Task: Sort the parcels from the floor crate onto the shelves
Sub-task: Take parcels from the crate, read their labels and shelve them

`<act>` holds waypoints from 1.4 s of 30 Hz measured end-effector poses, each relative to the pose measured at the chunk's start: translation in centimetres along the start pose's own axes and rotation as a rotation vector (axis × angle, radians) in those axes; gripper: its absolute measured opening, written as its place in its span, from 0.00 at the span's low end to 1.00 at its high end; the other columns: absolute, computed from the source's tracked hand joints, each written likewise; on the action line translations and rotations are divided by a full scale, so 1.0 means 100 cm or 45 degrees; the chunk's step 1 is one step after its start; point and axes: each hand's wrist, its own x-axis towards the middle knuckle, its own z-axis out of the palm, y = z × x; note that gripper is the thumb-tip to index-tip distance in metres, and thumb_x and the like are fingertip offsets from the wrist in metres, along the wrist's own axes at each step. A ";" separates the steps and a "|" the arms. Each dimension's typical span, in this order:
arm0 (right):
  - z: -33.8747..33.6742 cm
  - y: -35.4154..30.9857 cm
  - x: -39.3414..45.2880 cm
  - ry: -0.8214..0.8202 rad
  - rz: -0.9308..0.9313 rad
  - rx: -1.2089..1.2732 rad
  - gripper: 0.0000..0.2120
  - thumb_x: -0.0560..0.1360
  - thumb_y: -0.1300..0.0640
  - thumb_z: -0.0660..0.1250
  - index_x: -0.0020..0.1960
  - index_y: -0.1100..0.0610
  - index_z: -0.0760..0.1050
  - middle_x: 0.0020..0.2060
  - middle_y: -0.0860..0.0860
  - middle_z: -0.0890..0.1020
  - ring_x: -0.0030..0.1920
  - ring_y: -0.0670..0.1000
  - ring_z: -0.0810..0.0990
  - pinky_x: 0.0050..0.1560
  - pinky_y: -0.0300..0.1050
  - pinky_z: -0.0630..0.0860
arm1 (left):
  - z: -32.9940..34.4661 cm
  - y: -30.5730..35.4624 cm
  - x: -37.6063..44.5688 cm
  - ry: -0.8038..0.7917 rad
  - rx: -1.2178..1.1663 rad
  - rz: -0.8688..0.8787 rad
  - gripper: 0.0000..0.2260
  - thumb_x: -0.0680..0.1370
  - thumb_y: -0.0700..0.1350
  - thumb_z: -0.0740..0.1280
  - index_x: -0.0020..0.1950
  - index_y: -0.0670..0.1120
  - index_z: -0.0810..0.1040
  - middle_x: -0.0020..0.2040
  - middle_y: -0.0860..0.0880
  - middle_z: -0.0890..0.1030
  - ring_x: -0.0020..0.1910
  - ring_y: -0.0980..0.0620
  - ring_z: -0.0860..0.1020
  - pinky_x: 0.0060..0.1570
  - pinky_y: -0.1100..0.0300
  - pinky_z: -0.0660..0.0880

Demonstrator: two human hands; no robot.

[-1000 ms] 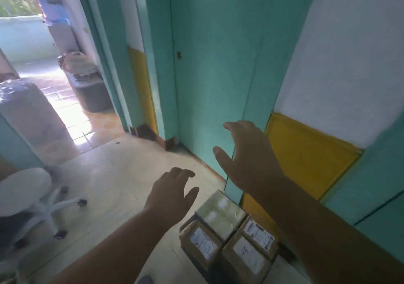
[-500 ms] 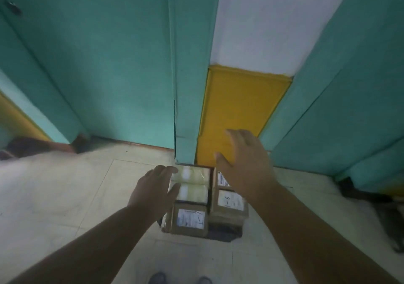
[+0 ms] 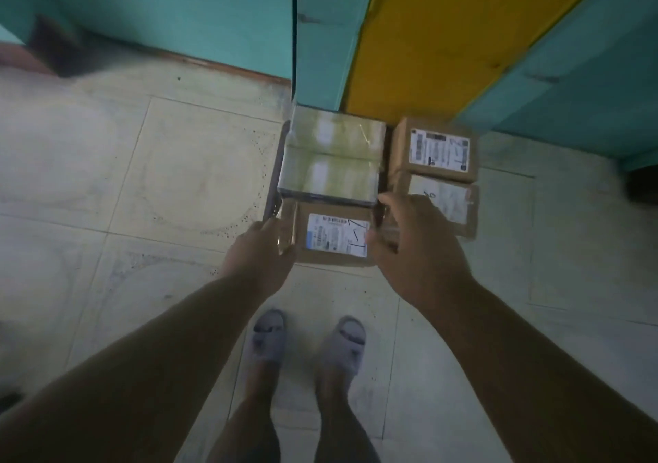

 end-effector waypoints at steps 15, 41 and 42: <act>0.161 0.062 0.061 -0.096 0.341 0.297 0.24 0.78 0.49 0.67 0.71 0.47 0.63 0.62 0.54 0.78 0.56 0.56 0.82 0.49 0.53 0.83 | 0.089 -0.036 0.069 -0.141 -0.906 -0.338 0.16 0.79 0.48 0.68 0.66 0.54 0.71 0.58 0.51 0.81 0.49 0.51 0.80 0.52 0.47 0.80; -0.276 -0.021 -0.242 0.704 0.320 0.875 0.32 0.77 0.47 0.70 0.75 0.42 0.58 0.53 0.42 0.83 0.45 0.42 0.85 0.47 0.51 0.84 | -0.180 0.243 -0.244 -0.533 -1.046 0.577 0.34 0.75 0.47 0.75 0.75 0.61 0.62 0.65 0.56 0.77 0.52 0.59 0.80 0.40 0.63 0.80; -0.285 -0.011 -0.253 0.774 0.330 0.902 0.32 0.77 0.47 0.70 0.75 0.42 0.58 0.54 0.42 0.83 0.46 0.41 0.84 0.47 0.51 0.85 | -0.172 0.256 -0.253 -0.540 -0.958 0.641 0.33 0.75 0.47 0.75 0.75 0.60 0.64 0.63 0.57 0.79 0.53 0.60 0.81 0.45 0.61 0.80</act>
